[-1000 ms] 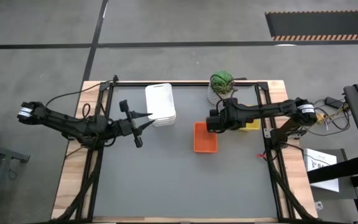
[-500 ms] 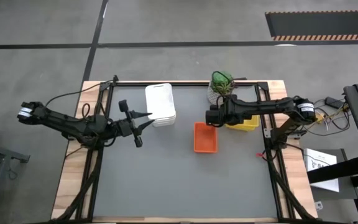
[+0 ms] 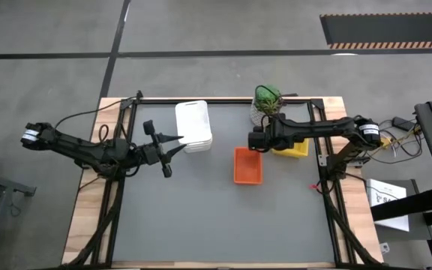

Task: Stack baskets by color
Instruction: Stack the left yellow bin on top of the right yellow bin, then return to Home Position

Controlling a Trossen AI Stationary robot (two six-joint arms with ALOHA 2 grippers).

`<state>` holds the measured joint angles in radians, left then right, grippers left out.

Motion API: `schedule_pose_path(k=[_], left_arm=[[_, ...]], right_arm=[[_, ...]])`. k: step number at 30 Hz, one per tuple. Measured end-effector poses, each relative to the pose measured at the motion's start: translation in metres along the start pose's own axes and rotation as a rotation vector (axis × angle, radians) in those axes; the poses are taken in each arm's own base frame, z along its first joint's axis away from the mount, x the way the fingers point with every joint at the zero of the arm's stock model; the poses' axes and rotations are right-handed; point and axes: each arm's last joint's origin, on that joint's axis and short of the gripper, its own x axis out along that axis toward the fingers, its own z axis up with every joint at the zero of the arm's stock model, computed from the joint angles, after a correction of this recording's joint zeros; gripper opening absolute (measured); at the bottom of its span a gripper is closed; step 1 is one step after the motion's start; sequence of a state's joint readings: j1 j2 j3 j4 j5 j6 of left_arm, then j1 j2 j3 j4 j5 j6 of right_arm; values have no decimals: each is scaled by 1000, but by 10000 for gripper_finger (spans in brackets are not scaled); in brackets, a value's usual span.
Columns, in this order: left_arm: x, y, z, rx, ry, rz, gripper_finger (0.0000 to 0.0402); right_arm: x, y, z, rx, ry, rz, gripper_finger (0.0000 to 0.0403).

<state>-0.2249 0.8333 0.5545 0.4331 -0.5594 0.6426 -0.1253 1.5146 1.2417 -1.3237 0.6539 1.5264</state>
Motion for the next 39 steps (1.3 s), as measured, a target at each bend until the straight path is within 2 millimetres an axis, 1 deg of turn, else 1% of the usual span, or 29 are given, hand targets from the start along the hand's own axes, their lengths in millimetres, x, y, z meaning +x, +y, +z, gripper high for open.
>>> schedule_pose_path(k=[4, 7, 10, 14, 16, 19, 27, 31, 34, 36, 37, 39], left_arm=[[0, 0, 0, 0, 1, 0, 107], [0, 0, 0, 1, 1, -1, 107], [0, 0, 0, -4, 1, -1, 107], [0, 0, -1, -7, 2, -1, 107], [0, 0, -1, -7, 2, -1, 107], [0, 0, -1, -13, 2, -1, 107], [0, -1, -1, -31, 6, -5, 107], [0, -1, -1, -33, 6, -5, 107], [0, -1, -1, -32, 7, -6, 107], [0, -3, -3, -18, 25, -19, 107], [-1, -4, -5, -3, 44, -32, 107], [-4, -6, -12, 45, 101, -80, 107]], right_arm=[[-7, 2, 6, -61, -3, 24, 113], [-12, 4, 10, -122, -20, 45, 107], [-13, 5, 11, -187, -35, 47, 82], [-11, 4, 9, -227, -36, 41, 24], [-7, 6, 7, -230, -38, 47, 14], [0, 5, 1, -234, -38, 40, 10], [31, 5, -23, -206, -40, 59, 9], [38, 4, -28, -202, -38, 58, 8], [36, 4, -26, -209, -43, 64, 8], [29, 7, -22, -241, -85, 80, 8], [25, 7, -21, -290, -111, 94, 8], [16, 10, -24, -460, -136, 151, 8]])
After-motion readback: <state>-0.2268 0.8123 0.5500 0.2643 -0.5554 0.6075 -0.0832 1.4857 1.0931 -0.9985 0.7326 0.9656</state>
